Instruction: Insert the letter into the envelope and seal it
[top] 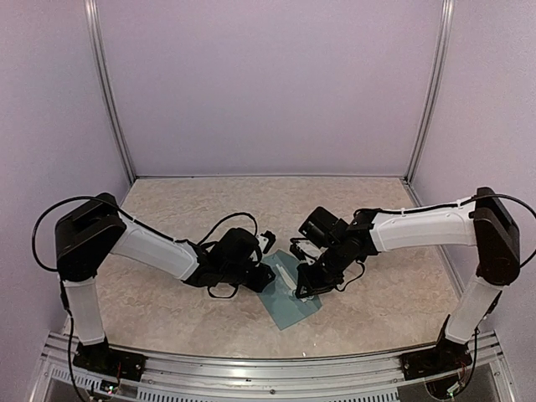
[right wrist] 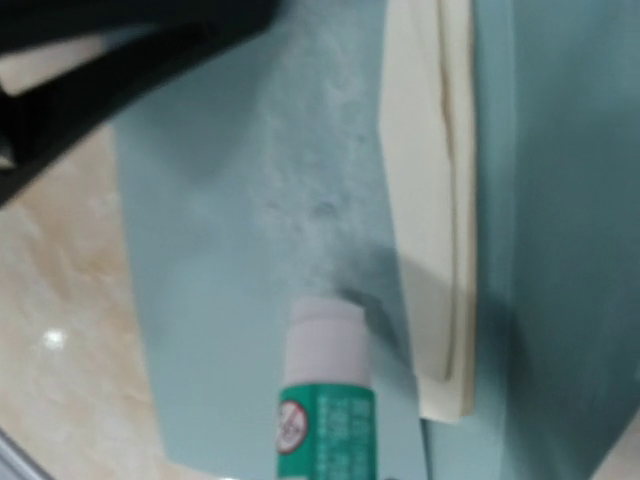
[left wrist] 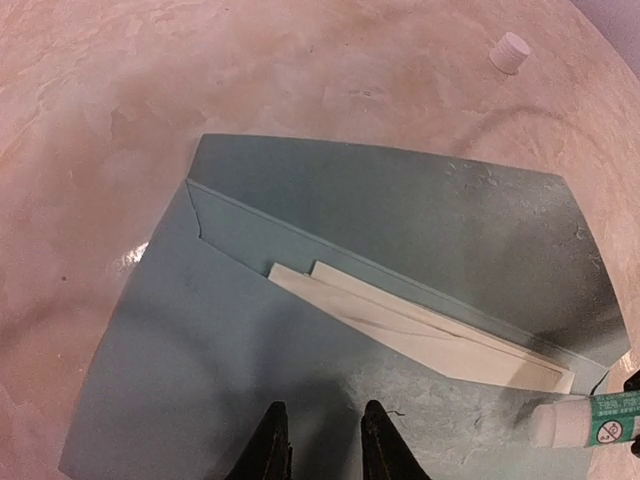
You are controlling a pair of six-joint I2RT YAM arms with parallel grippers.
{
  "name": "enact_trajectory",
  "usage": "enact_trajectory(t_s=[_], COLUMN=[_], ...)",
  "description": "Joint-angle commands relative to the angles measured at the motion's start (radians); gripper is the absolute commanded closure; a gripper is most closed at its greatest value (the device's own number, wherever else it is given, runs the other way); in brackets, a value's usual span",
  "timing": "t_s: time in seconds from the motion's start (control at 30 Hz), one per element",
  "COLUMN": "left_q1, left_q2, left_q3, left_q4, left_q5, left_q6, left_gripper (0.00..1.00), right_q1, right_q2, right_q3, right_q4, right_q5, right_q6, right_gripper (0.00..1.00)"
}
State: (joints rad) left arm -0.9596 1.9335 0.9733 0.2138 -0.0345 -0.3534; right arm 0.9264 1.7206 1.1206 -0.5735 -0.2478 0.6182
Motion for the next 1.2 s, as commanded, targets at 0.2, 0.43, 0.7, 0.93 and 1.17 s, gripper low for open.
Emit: enact_trajectory(t_s=[0.2,0.43,0.7,0.93,1.17], left_q1=[0.014,0.021,0.032,0.033,0.034], left_q2=[0.032,0.048,0.063,0.058,0.051], left_q3=[-0.018,-0.027,-0.031,-0.035,-0.045], left_q4=[0.030,0.036,0.038,0.041,0.048], left_q5=[0.012,0.028,0.059,0.065,0.068], left_q6=[0.027,0.031,0.033,0.028,0.014], left_gripper=[0.83,0.86,0.89,0.89,0.89], right_q1=[-0.018,-0.030,-0.044,-0.063,-0.069], right_q2=[0.090,0.129,0.191,0.238,0.259], right_q3=[0.074,0.103,0.166,0.217,0.255], right_q4=[-0.057,-0.056,-0.054,-0.038,-0.032], right_q5=[0.029,0.052,0.065,0.071,0.072], right_q6=[-0.027,-0.033,-0.059,-0.083,-0.096], right_gripper=[0.95,0.95,0.95,0.95,0.96])
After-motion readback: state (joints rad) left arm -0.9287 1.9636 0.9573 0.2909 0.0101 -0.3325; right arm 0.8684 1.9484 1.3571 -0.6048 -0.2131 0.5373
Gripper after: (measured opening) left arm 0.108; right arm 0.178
